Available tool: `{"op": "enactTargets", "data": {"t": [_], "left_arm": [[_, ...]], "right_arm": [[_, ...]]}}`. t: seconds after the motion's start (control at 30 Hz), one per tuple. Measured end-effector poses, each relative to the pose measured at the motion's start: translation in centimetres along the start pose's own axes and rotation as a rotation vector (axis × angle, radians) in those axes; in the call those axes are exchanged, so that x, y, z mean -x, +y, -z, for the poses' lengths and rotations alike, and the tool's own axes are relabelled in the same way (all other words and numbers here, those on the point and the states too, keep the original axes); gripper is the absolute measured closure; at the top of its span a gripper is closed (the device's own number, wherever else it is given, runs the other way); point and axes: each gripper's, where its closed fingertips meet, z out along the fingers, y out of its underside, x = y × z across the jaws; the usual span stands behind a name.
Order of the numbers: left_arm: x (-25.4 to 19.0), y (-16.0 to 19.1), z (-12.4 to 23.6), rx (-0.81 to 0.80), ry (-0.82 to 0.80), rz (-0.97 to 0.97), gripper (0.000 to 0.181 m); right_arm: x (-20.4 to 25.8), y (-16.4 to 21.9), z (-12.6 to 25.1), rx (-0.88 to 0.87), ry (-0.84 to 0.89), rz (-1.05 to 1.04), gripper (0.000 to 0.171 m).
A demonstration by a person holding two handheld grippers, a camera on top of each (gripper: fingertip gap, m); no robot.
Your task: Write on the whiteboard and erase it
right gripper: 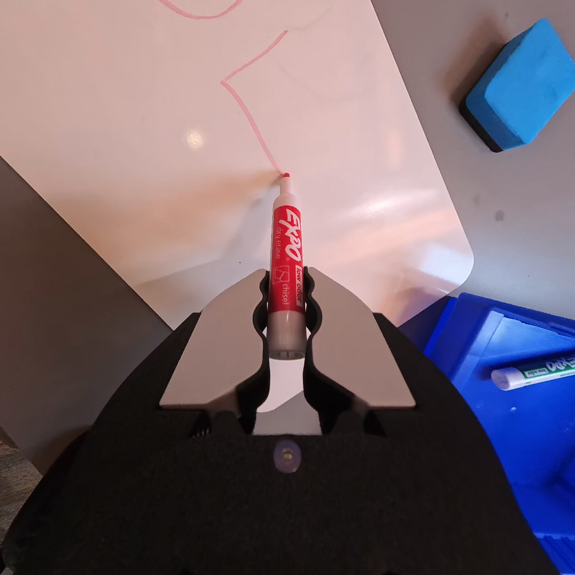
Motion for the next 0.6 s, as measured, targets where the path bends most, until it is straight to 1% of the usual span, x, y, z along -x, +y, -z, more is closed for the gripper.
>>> {"op": "enactTargets", "data": {"t": [0.33,0.6], "left_arm": [[0.0,0.0,0.0,-0.001,-0.001,-0.001,0.164],[0.0,-0.1,0.1,-0.004,-0.004,-0.002,0.164]], "right_arm": [[-0.5,-0.2,-0.1,0.025,0.018,-0.004,0.152],[-1.9,-1.8,-0.7,0.04,0.04,0.023,0.152]]}}
